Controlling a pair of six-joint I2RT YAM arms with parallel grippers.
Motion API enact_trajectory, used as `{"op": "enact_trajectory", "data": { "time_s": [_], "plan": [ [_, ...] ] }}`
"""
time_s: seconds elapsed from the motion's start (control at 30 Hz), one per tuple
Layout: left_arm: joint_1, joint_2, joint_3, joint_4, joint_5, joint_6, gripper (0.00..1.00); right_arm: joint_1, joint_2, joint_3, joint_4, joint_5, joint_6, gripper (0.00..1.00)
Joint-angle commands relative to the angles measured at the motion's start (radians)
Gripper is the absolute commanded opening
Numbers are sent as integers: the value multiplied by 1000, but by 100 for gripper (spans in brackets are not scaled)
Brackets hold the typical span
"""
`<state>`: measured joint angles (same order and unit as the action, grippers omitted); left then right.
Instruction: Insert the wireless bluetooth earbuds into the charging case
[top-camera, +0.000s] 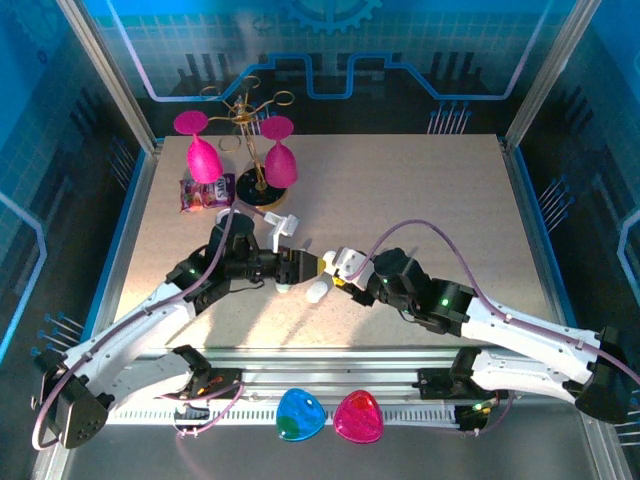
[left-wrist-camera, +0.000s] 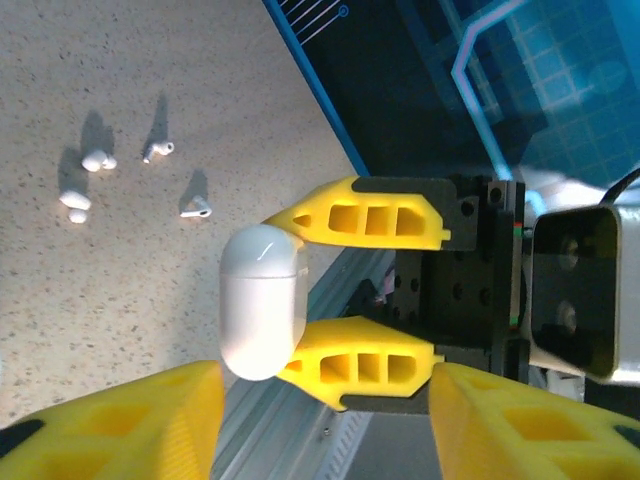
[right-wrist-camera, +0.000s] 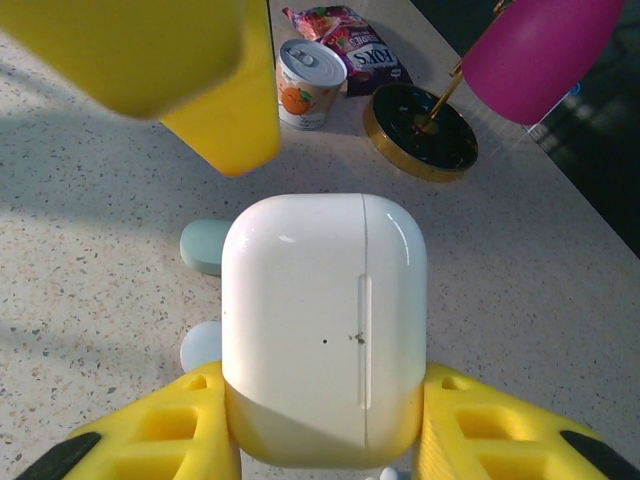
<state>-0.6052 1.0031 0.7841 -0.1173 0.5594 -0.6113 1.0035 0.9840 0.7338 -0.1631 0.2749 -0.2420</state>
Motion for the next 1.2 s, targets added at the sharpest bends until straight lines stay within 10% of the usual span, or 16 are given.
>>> {"op": "enact_trajectory", "data": {
  "time_s": [0.0,0.23,0.5,1.17],
  "plan": [
    [-7,13,-17,73,31,-39,49,13,-19,40,38,-25,-16,34],
    [-9,28,-28,93,24,-45,42,16,-19,44,75,-37,-10,33],
    [-8,25,-30,66,-9,-14,62,17,-33,48,83,8,-16,31],
    [-10,62,-32,124,38,-55,29,20,24,71,116,-25,-11,31]
  ]
}}
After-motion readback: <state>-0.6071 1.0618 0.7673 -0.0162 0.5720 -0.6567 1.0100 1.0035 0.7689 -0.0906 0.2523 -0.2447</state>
